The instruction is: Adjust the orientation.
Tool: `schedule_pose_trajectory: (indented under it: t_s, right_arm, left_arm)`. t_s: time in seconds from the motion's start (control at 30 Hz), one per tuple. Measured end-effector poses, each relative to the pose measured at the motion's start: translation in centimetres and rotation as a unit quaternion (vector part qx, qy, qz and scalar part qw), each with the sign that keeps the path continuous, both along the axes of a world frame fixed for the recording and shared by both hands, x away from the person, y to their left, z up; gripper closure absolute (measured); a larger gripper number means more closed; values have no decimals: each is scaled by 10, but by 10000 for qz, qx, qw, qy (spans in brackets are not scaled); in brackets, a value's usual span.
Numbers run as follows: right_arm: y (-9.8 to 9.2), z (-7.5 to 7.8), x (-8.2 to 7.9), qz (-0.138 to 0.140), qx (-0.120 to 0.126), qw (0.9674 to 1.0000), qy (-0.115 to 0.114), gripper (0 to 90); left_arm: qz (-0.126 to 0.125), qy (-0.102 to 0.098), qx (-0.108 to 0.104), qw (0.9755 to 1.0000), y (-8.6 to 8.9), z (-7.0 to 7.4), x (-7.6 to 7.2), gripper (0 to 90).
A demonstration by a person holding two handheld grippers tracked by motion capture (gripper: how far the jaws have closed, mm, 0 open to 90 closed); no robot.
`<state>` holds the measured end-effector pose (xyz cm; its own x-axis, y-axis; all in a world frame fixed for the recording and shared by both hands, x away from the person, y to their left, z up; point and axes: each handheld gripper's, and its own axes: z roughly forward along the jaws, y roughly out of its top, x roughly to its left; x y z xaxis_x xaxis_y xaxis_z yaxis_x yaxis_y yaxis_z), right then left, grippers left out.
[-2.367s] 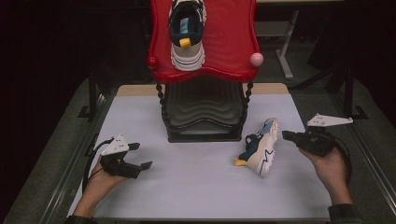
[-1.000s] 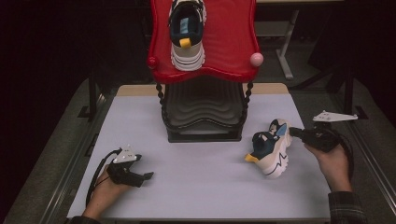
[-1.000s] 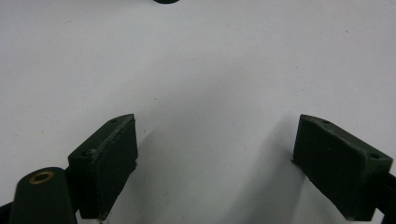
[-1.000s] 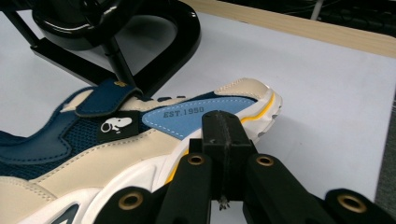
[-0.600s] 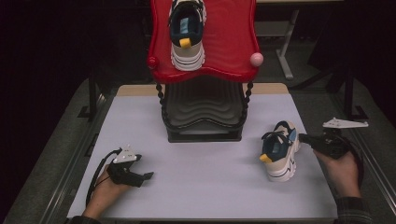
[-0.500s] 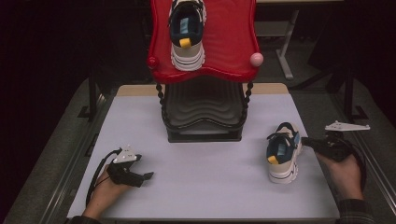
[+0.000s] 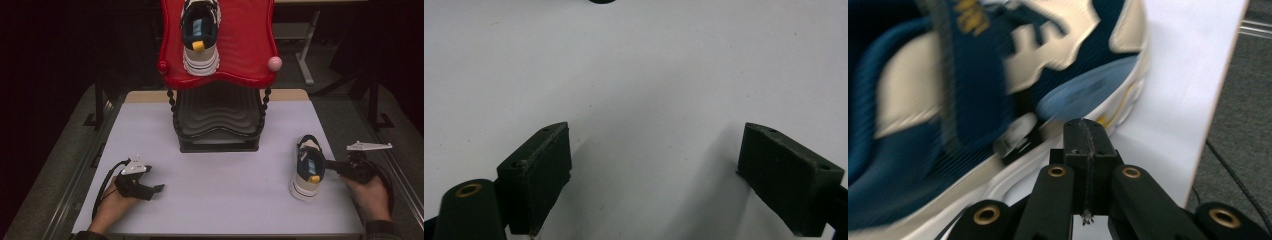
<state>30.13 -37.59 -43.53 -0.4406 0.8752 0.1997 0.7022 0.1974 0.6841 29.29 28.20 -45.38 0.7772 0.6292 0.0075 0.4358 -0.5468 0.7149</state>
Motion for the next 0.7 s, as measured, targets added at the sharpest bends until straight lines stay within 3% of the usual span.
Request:
schedule_pose_trajectory:
  t_s: [0.2, 0.7]
  right_arm:
    - [7, -1, -9, 79, -26, 9999, 60, 894]
    - [42, -2, 1, 690, 138, 9975, 107, 894]
  left_arm:
    - [-2, 0, 0, 10000, 0, 0, 0, 132]
    - [-11, 13, 14, 10000, 0, 0, 0, 132]
